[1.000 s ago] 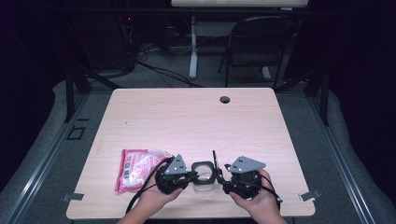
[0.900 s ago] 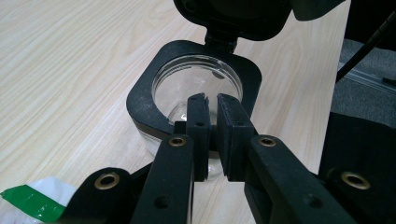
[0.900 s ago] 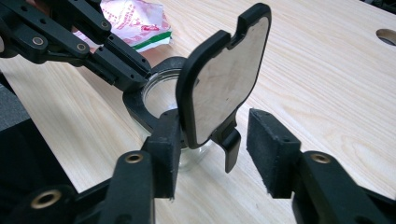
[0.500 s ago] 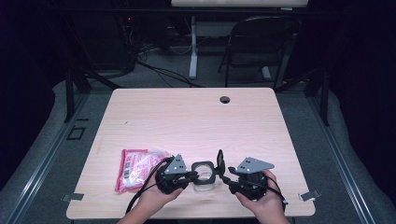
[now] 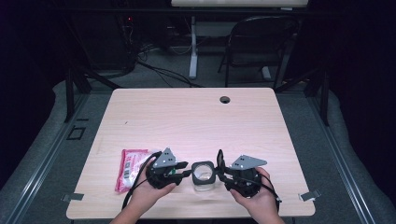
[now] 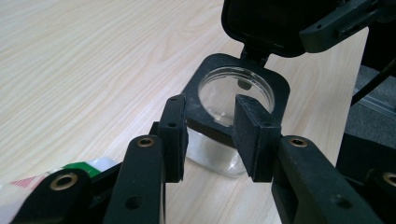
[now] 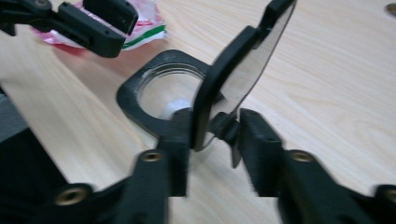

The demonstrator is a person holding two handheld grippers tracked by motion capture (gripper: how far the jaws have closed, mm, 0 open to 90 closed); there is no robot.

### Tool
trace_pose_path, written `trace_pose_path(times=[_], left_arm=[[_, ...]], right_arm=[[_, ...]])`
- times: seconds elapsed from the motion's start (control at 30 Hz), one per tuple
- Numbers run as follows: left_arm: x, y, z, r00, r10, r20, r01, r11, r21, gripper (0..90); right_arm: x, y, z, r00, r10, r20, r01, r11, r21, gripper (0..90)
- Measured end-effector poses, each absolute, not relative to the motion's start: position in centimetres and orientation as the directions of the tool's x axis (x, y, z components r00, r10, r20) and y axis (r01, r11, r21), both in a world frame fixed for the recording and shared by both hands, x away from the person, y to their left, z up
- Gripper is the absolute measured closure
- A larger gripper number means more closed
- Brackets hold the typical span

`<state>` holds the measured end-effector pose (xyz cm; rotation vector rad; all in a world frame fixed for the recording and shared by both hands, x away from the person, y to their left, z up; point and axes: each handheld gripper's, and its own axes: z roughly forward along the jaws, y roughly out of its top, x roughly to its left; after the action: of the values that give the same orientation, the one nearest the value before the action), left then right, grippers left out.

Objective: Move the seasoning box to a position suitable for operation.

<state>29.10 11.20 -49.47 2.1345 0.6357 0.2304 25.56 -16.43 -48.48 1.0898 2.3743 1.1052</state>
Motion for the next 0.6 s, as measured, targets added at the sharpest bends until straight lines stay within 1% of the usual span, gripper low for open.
trace_pose_path(times=[0.03, 0.4, 0.6], left_arm=[[29.1, 11.5, -49.3, 0.848, 0.526, -0.064, 0.360, -0.483, 0.798, 64.7], [29.2, 12.0, -49.6, 0.835, 0.547, -0.059, 0.371, -0.482, 0.794, 64.3], [29.2, 11.7, -50.0, 0.838, 0.544, -0.049, 0.372, -0.504, 0.780, 64.6]], right_arm=[[25.7, -16.4, -48.4, -0.662, 0.749, 0.030, 0.510, 0.420, 0.751, 74.5], [27.2, -16.4, -48.5, -0.693, 0.719, 0.052, 0.501, 0.428, 0.752, 84.9], [28.3, -16.2, -48.4, -0.714, 0.697, 0.056, 0.491, 0.443, 0.751, 85.5]])
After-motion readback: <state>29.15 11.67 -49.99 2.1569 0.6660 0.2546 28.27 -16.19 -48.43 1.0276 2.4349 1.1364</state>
